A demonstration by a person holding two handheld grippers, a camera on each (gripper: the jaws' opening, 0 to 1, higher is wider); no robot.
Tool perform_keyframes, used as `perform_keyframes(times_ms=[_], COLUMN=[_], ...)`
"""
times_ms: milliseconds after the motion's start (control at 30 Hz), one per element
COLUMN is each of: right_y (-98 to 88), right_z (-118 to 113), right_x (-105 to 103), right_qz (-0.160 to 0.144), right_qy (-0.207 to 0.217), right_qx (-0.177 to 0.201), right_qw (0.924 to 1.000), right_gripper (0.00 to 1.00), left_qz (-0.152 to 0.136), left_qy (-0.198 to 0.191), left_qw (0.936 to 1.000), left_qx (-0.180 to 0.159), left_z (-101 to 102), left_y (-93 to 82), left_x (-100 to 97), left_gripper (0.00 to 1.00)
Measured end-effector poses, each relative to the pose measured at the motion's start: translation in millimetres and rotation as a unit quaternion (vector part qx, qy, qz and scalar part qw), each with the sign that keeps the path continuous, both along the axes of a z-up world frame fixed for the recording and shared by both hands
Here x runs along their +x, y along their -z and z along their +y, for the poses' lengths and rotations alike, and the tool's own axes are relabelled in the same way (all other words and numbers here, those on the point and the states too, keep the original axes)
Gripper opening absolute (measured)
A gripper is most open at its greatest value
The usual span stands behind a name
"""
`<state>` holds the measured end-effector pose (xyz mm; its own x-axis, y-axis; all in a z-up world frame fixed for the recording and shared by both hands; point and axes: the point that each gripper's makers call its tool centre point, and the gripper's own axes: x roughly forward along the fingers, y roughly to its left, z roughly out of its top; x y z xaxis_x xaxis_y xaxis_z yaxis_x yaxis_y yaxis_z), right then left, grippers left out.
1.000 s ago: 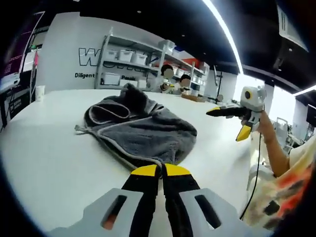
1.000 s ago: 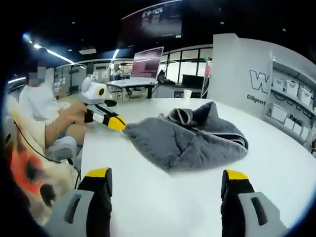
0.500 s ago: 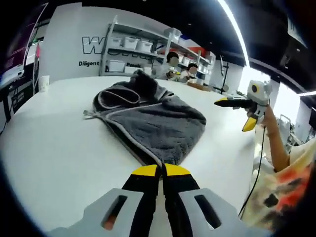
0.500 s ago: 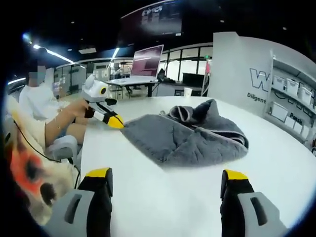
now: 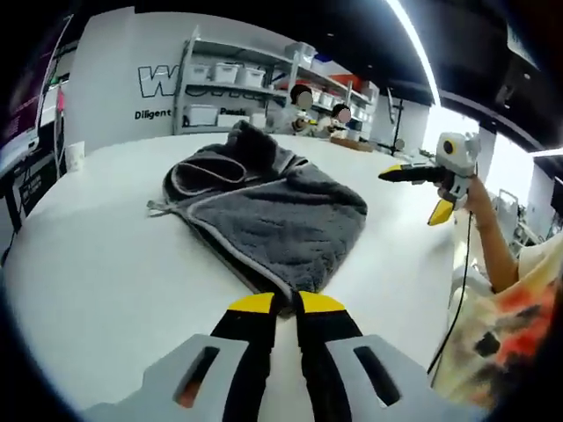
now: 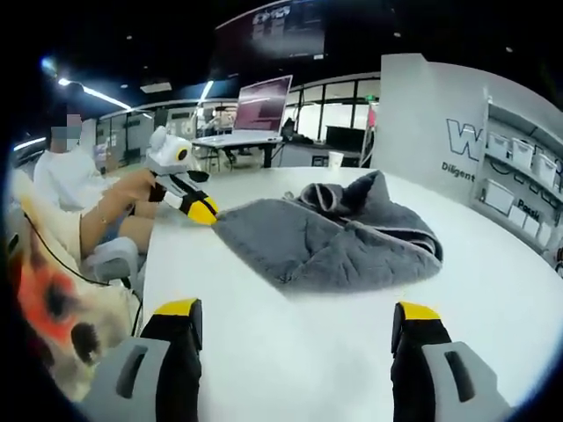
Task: Open the folded towel by lifting each exposed corner and separating the folded layers until the towel lies flat within the target outline without major curled edges
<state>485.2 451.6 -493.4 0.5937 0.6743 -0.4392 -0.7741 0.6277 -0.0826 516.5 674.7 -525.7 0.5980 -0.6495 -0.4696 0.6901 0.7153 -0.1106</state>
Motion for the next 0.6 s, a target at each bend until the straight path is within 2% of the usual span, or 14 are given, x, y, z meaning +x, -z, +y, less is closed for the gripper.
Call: perform_keyframes(times_ms=[33, 100, 200, 300, 433, 500, 600], right_y=[0.4, 0.8, 1.0, 1.4, 2.1, 2.5, 3.0], right_z=[0, 1, 1, 1, 1, 1, 1], right_x=[0, 0, 0, 0, 0, -1, -1], right_qz=[0.001, 0.002, 0.002, 0.003, 0.004, 0.005, 0.005], right_qy=[-0.001, -0.002, -0.002, -0.003, -0.002, -0.002, -0.002], right_qx=[0.000, 0.000, -0.001, -0.002, -0.003, -0.003, -0.003], right_qw=[1.0000, 1.0000, 1.0000, 1.0000, 1.0000, 1.0000, 1.0000], right_gripper=[0.88, 0.87, 0.87, 0.86, 0.86, 0.86, 0.85], left_qz=[-0.002, -0.008, -0.016, -0.020, -0.029, -0.045, -0.053], left_qy=[-0.004, -0.004, -0.005, -0.003, 0.008, 0.012, 0.023], left_qw=[0.9999, 0.9998, 0.9999, 0.9996, 0.9995, 0.9989, 0.9983], left_qx=[0.014, 0.020, -0.002, -0.019, -0.012, -0.006, -0.011], left_z=[2, 2, 2, 0, -4, -5, -10], left_y=[0.7, -1.6, -12.2, -23.2, -32.2, -41.1, -50.6], left_x=[0.7, 0.7, 2.6, -1.2, -9.6, -12.6, -22.6], left_gripper=[0.30, 0.40, 0.44, 0.54, 0.71, 0.73, 0.79])
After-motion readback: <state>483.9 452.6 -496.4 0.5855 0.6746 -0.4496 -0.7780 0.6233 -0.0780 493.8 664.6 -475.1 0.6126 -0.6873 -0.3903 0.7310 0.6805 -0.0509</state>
